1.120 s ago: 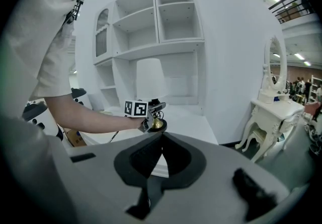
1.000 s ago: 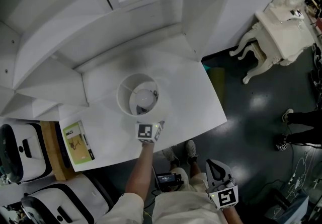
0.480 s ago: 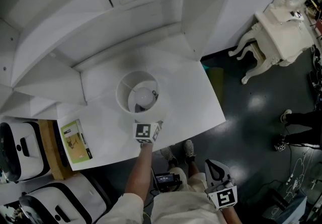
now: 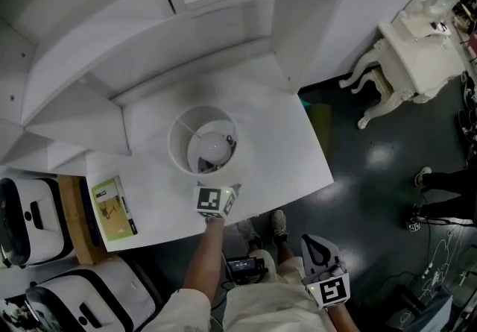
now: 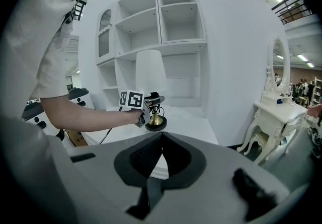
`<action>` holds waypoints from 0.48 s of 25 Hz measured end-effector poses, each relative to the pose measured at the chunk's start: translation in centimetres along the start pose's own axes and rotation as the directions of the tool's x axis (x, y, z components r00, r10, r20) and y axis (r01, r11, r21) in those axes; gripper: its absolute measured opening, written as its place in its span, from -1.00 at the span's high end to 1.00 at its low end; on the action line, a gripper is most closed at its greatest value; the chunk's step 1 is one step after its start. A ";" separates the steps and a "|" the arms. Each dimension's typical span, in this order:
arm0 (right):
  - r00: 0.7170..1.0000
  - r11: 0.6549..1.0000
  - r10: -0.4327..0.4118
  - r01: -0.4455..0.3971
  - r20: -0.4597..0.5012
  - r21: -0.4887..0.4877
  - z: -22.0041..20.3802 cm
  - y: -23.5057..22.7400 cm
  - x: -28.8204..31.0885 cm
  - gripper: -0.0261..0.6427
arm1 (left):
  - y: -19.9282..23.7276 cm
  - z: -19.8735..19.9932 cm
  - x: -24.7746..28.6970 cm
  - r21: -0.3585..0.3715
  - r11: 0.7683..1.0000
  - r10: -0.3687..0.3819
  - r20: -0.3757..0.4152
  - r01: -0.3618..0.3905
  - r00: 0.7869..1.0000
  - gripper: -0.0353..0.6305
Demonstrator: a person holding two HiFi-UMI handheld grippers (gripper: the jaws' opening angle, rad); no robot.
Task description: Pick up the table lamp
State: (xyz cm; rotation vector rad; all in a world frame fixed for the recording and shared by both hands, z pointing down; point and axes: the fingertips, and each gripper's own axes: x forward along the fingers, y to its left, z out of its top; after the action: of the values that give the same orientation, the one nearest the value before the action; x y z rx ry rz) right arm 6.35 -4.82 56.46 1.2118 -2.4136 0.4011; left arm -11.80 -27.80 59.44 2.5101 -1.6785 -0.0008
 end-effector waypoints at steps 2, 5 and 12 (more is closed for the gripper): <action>1.000 1.000 0.004 -0.004 0.009 -0.008 0.5 0.0 0.0 0.89 | -0.2 0.9 -0.3 -0.002 1.000 -0.005 0.002 0.005 1.000 0.32; 1.000 1.000 0.009 -0.009 0.028 -0.020 1.4 -0.1 0.0 0.89 | -0.7 2.1 -0.8 0.002 1.000 -0.017 -0.001 0.017 1.000 0.32; 0.997 1.000 0.017 -0.015 0.073 -0.020 2.9 -0.8 -0.1 0.89 | -2.0 4.9 -2.8 -0.004 0.998 -0.063 -0.008 0.063 0.998 0.33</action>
State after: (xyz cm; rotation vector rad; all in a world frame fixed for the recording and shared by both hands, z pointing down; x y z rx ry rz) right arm 6.39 -6.41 53.94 1.2194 -2.4841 0.3426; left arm -11.34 -24.95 54.15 2.5555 -1.5943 -0.0001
